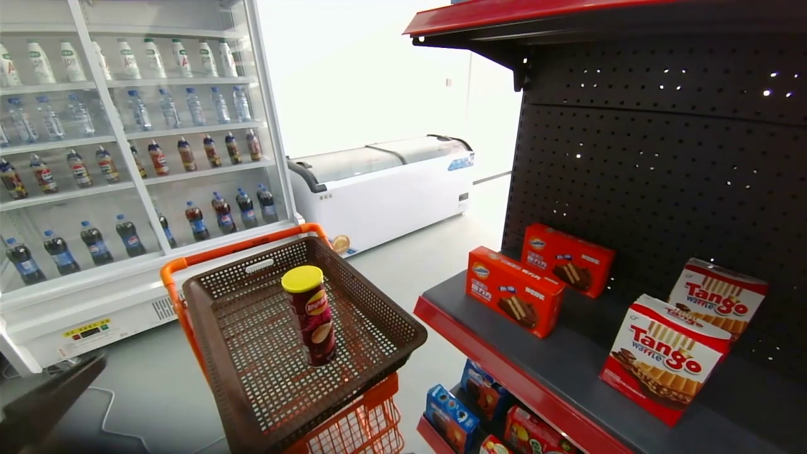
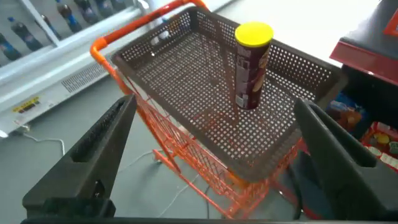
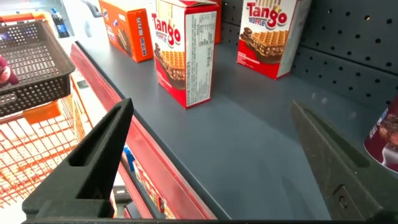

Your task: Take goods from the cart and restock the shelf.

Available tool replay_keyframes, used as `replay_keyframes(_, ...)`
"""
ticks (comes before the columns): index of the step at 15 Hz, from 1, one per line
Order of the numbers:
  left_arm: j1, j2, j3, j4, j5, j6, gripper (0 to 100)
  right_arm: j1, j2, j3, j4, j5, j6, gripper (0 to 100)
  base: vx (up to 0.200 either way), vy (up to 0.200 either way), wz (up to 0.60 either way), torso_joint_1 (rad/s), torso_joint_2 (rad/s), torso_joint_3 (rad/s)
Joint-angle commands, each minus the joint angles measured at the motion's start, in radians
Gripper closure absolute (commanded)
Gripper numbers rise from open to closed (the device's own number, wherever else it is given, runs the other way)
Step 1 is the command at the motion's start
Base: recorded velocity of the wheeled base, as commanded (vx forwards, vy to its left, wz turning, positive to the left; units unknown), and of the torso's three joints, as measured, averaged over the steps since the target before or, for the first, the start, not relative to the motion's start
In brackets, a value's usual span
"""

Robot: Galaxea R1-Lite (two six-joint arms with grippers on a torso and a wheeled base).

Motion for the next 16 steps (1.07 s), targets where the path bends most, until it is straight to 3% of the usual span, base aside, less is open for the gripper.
replay_keyframes(1, 0.061, 0.502, -0.088, -0.167, -0.118, 0.020, 0, 0.000, 0.000, 0.000, 0.000, 0.000, 0.000, 0, 0.000, 0.000, 0.00, 0.000, 0.00, 0.000)
replay_keyframes(3, 0.058, 0.660, -0.047, -0.383, -0.172, 0.024, 0, 0.000, 0.000, 0.000, 0.000, 0.001, 0.000, 0, 0.000, 0.000, 0.00, 0.000, 0.00, 0.000)
replay_keyframes(7, 0.048, 0.829, -0.033, -0.530, -0.256, 0.043, 0, 0.000, 0.000, 0.000, 0.000, 0.000, 0.000, 0, 0.000, 0.000, 0.00, 0.000, 0.00, 0.000)
replay_keyframes(8, 0.043, 0.856, -0.035, -0.558, -0.259, 0.044, 0, 0.000, 0.000, 0.000, 0.000, 0.000, 0.000, 0, 0.000, 0.000, 0.00, 0.000, 0.00, 0.000)
replay_keyframes(10, 0.034, 0.972, -0.019, -0.705, -0.270, 0.039, 0, 0.000, 0.000, 0.000, 0.000, 0.001, 0.000, 0, 0.000, 0.000, 0.00, 0.000, 0.00, 0.000)
replay_keyframes(13, 0.008, 1.074, 0.014, -0.812, -0.299, 0.043, 0, 0.000, 0.000, 0.000, 0.000, 0.001, 0.000, 0, 0.000, 0.000, 0.00, 0.000, 0.00, 0.000)
replay_keyframes(16, 0.002, 1.192, -0.027, -0.897, -0.285, 0.043, 0, 0.000, 0.000, 0.000, 0.000, 0.000, 0.000, 0, 0.000, 0.000, 0.00, 0.000, 0.00, 0.000)
